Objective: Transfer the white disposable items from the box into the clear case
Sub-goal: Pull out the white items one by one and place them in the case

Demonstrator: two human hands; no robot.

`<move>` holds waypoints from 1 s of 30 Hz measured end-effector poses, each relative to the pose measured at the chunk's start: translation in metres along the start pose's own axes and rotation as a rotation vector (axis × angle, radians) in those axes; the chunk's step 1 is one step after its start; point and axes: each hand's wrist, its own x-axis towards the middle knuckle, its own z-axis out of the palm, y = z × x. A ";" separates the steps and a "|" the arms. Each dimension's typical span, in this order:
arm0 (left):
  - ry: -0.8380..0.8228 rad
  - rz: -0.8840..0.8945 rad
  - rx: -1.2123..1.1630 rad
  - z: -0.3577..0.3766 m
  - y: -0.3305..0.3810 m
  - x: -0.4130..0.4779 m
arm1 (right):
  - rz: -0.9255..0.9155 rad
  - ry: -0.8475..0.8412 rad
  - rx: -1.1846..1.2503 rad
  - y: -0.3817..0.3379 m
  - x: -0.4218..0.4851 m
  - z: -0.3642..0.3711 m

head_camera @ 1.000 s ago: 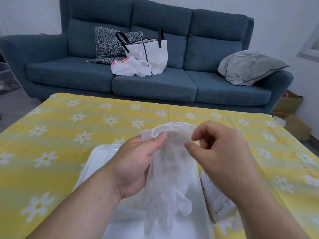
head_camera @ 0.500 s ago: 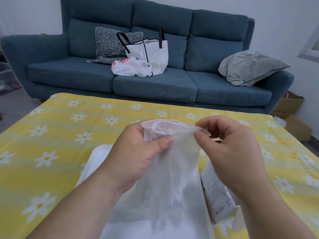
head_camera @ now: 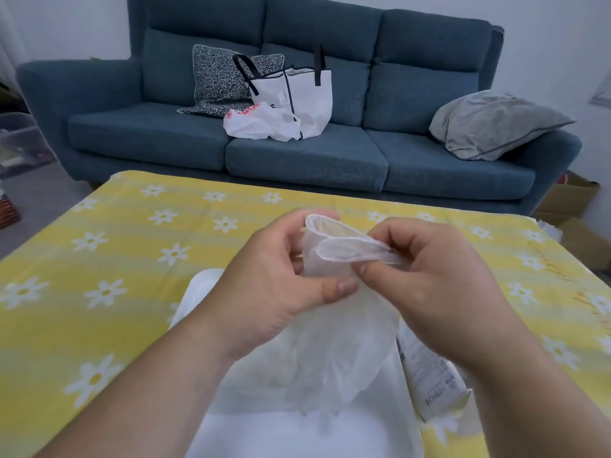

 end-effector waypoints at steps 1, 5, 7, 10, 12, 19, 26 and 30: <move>-0.047 -0.040 0.007 -0.002 -0.002 -0.001 | -0.003 -0.004 0.025 -0.002 0.000 0.000; -0.190 -0.233 0.026 -0.008 -0.016 -0.009 | -0.037 0.022 0.136 -0.014 0.001 0.003; -0.221 -0.287 0.045 -0.012 -0.022 -0.011 | -0.038 0.076 0.164 -0.018 0.002 0.002; -0.174 -0.379 -0.018 -0.028 -0.023 -0.012 | 0.026 0.198 0.218 -0.018 0.005 -0.001; -0.080 -0.446 -0.093 -0.045 -0.021 -0.012 | 0.095 0.251 0.252 -0.012 0.007 0.000; 0.225 -0.581 -0.062 -0.085 -0.013 -0.016 | 0.481 0.124 0.281 0.032 0.008 0.040; 0.211 -0.515 0.586 -0.090 -0.035 -0.016 | 0.565 -0.127 -0.376 0.062 -0.001 0.057; 0.224 -0.381 0.989 -0.093 -0.013 -0.018 | 0.522 -0.243 -0.633 0.055 0.002 0.041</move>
